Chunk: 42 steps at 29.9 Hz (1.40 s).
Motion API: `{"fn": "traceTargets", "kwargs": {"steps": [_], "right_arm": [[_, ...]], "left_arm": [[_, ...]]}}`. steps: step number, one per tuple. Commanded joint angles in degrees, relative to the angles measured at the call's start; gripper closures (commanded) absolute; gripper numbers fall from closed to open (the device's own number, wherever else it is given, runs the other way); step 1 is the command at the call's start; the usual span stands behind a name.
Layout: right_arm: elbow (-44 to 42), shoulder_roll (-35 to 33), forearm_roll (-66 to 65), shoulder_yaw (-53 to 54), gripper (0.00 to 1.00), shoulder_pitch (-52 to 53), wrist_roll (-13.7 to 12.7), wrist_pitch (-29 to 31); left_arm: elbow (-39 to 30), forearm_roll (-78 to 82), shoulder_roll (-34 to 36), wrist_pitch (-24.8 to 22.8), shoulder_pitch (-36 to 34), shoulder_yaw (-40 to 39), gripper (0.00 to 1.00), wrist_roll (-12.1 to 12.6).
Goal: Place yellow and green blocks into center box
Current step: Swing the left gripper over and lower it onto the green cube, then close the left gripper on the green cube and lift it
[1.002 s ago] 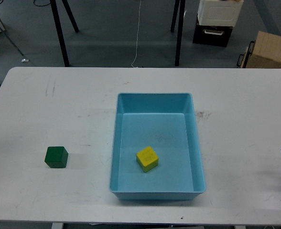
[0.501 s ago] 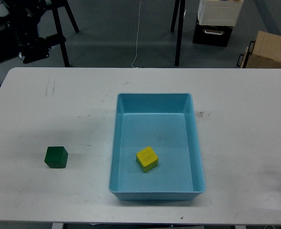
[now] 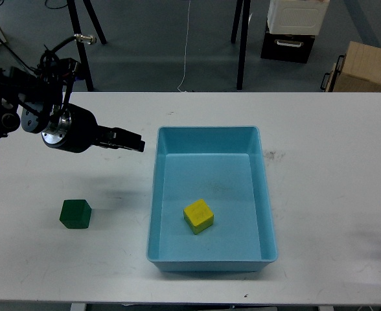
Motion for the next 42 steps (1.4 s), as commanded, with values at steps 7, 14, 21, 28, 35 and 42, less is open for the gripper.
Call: {"fn": "traceTargets", "kwargs": {"steps": [7, 14, 21, 28, 35, 42], "right_arm": [[-0.44, 0.00, -0.18, -0.46, 0.00, 0.17, -0.26, 0.00], [-0.44, -0.08, -0.18, -0.63, 0.00, 0.26, -0.26, 0.00], [-0.18, -0.09, -0.18, -0.63, 0.00, -0.26, -0.26, 0.00], [-0.18, -0.09, -0.27, -0.63, 0.00, -0.44, -0.35, 0.00], [-0.27, -0.09, -0.35, -0.72, 0.00, -0.44, -0.35, 0.00], [-0.27, -0.17, -0.35, -0.72, 0.00, -0.88, -0.35, 0.00]], "left_arm": [[-0.35, 4.56, 2.77, -0.01, 5.63, 7.07, 0.00, 0.31], [0.62, 6.14, 2.77, -0.01, 10.47, 5.67, 0.00, 0.22], [1.85, 6.32, 2.77, -0.01, 11.26, 5.31, 0.00, -0.05], [2.02, 9.38, 2.24, -0.01, 13.72, 3.73, 0.47, 2.05], [1.32, 10.27, 3.29, -0.01, 13.55, 3.03, 1.00, 8.57], [-1.39, 9.66, 5.75, -0.01, 10.22, -1.09, 1.00, 7.60]]}}
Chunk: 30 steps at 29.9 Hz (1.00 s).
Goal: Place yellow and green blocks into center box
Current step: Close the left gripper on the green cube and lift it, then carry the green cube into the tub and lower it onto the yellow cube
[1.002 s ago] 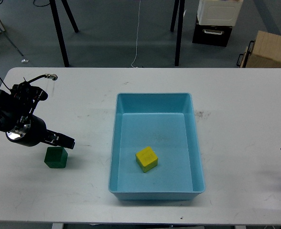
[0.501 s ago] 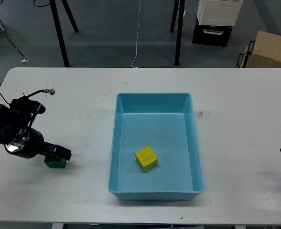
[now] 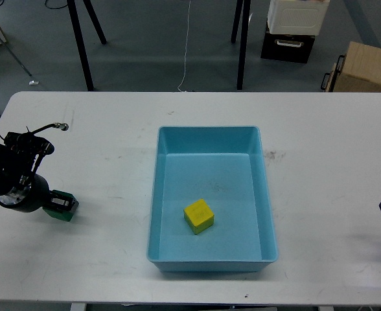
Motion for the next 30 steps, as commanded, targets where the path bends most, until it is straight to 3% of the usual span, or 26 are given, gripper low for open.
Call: {"fn": "traceTargets", "kwargs": {"steps": [1, 6, 11, 19, 30], "right_arm": [[0.00, -0.09, 0.00, 0.17, 0.00, -0.19, 0.00, 0.00], [-0.08, -0.35, 0.00, 0.25, 0.00, -0.11, 0.00, 0.00], [-0.09, -0.70, 0.00, 0.52, 0.00, 0.42, 0.00, 0.00], [-0.44, -0.88, -0.08, 0.70, 0.00, 0.51, 0.00, 0.00], [-0.52, -0.79, -1.84, 0.34, 0.00, 0.60, 0.00, 0.00]], "left_arm": [[-2.66, -0.90, 1.02, 0.00, -4.44, -4.15, 1.00, -0.75], [-1.18, -5.46, -1.60, 0.00, -15.51, -5.75, 1.00, -1.37], [0.06, -13.73, -12.67, 0.00, -24.22, -5.22, 1.00, -1.46], [3.13, -14.18, -27.18, 0.00, -22.83, -1.88, 1.00, -1.46], [-0.73, -14.18, -33.17, 0.00, -20.89, 4.27, 0.99, -1.54]]}}
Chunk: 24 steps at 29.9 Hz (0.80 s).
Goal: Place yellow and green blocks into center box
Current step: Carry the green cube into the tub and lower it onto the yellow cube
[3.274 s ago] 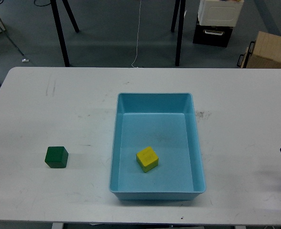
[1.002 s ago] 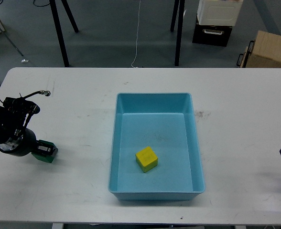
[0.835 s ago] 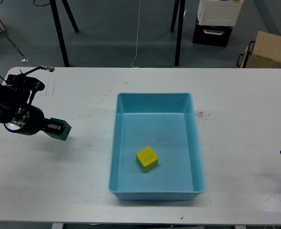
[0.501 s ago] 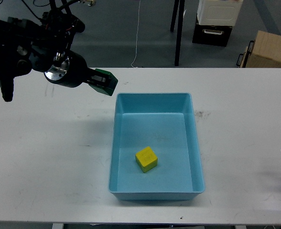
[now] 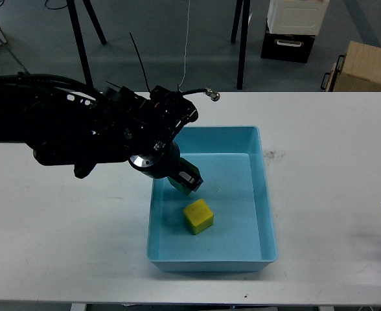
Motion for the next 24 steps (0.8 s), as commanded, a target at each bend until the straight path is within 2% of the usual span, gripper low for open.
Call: {"fn": "traceTargets", "kwargs": {"steps": [1, 7, 10, 18, 24], "right_arm": [[0.00, 0.07, -0.37, -0.20, 0.00, 0.01, 0.00, 0.00], [0.00, 0.07, -0.55, -0.11, 0.00, -0.25, 0.00, 0.00], [0.00, 0.07, -0.55, 0.06, 0.00, -0.34, 0.00, 0.00], [0.09, 0.07, -0.55, 0.15, 0.00, -0.43, 0.00, 0.00], [0.09, 0.07, -0.98, -0.38, 0.00, -0.43, 0.00, 0.00]], "left_arm": [[-2.04, 0.00, -0.92, 0.00, 0.15, 0.38, 0.98, -0.02], [-2.75, -0.35, -2.77, 0.00, 0.15, 0.38, 0.94, -0.72], [-2.40, -0.44, -4.17, 0.00, 0.24, 0.38, 0.87, -0.99], [-0.11, -0.44, -5.85, 0.00, 1.12, 0.46, 0.39, -4.67], [-0.03, -0.44, -5.23, 0.00, 1.12, 0.55, 0.23, -6.26]]}}
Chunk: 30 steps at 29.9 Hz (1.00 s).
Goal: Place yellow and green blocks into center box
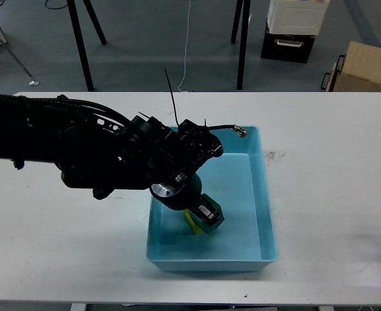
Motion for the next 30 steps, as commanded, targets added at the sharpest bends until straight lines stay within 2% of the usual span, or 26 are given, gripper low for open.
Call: {"fn": "traceTargets", "kwargs": {"steps": [1, 8, 11, 14, 15, 21, 24, 27, 30], "right_arm": [[0.04, 0.09, -0.74, -0.37, 0.00, 0.05, 0.00, 0.00], [0.04, 0.26, -1.09, -0.46, 0.00, 0.05, 0.00, 0.00], [0.04, 0.26, -1.09, -0.37, 0.00, 0.05, 0.00, 0.00], [0.21, 0.52, -1.09, -0.20, 0.00, 0.05, 0.00, 0.00], [0.21, 0.61, -1.09, -0.02, 0.00, 0.05, 0.00, 0.00], [0.13, 0.70, -1.09, 0.86, 0.00, 0.66, 0.09, 0.00], [0.74, 1.31, -1.09, 0.77, 0.00, 0.49, 0.09, 0.00], [0.48, 2.72, -1.09, 0.77, 0.00, 0.40, 0.09, 0.00], [0.57, 3.42, -1.18, 0.60, 0.00, 0.13, 0.09, 0.00]], "left_arm": [[0.09, 0.00, 0.44, 0.00, 0.01, 0.04, 0.21, -0.57], [4.65, 0.00, 1.05, 0.00, -0.08, -0.13, 0.16, -1.01], [8.95, 0.00, 3.68, 0.00, 0.18, -2.15, 0.16, -3.12], [13.79, -0.08, 8.86, 0.00, 4.38, -13.10, 0.09, -6.02], [15.11, 0.00, 9.92, 0.00, 6.92, -19.06, 0.08, -6.55], [22.93, -0.26, 12.56, 0.00, 22.05, -52.73, 0.01, -6.46], [24.08, -1.31, 12.74, 0.00, 26.71, -66.81, 0.01, -6.11], [24.08, -4.29, 13.53, 0.00, 29.79, -73.86, 0.01, -6.02], [24.00, -11.48, 17.38, 0.00, 33.04, -77.03, 0.01, -6.02]]}}
